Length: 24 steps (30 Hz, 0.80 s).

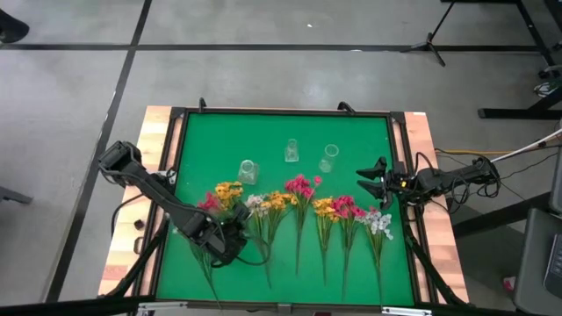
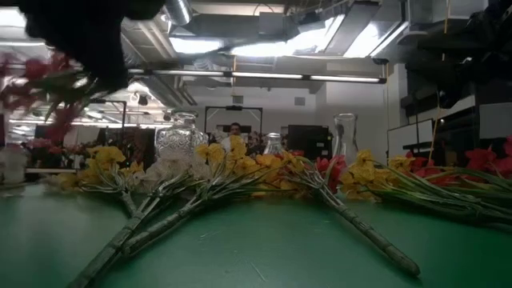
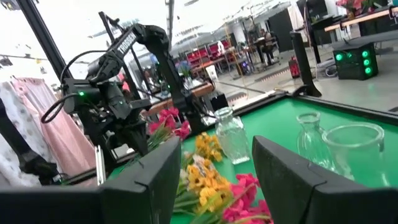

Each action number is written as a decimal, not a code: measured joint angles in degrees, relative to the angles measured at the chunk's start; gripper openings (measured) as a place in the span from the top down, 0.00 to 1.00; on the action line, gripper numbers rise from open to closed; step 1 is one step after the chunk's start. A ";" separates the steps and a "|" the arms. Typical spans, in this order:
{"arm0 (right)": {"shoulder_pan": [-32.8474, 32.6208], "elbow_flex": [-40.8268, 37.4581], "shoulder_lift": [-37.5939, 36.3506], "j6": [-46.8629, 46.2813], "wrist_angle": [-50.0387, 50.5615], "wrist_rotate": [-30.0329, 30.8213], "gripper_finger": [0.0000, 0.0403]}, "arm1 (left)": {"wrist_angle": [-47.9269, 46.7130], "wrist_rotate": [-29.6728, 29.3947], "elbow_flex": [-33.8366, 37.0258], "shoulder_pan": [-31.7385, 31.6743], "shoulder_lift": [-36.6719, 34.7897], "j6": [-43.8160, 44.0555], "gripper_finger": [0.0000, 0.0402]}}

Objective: Sort flowers into vase by color
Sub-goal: Put the left red flower into the center transparent vase

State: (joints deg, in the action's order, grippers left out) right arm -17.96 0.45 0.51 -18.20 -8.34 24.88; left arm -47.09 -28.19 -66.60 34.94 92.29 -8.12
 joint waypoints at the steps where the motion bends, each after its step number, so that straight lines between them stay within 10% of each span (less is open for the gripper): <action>1: -0.01 0.01 0.00 0.00 -0.78 0.00 0.50 | -0.78 -0.72 -1.00 0.00 0.00 -0.45 0.97; 11: 0.00 0.00 -0.01 -5.15 -2.32 0.00 0.50 | -3.74 -15.50 -8.26 -0.04 -0.02 -9.33 0.97; 24: 0.00 5.51 0.82 -12.74 -2.61 0.09 0.50 | -1.27 -27.10 -9.69 -5.30 -0.07 -57.17 0.97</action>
State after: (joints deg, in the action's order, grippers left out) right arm -17.96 5.96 1.33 -30.93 -10.95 24.97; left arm -48.36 -55.29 -76.29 29.64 92.23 -65.29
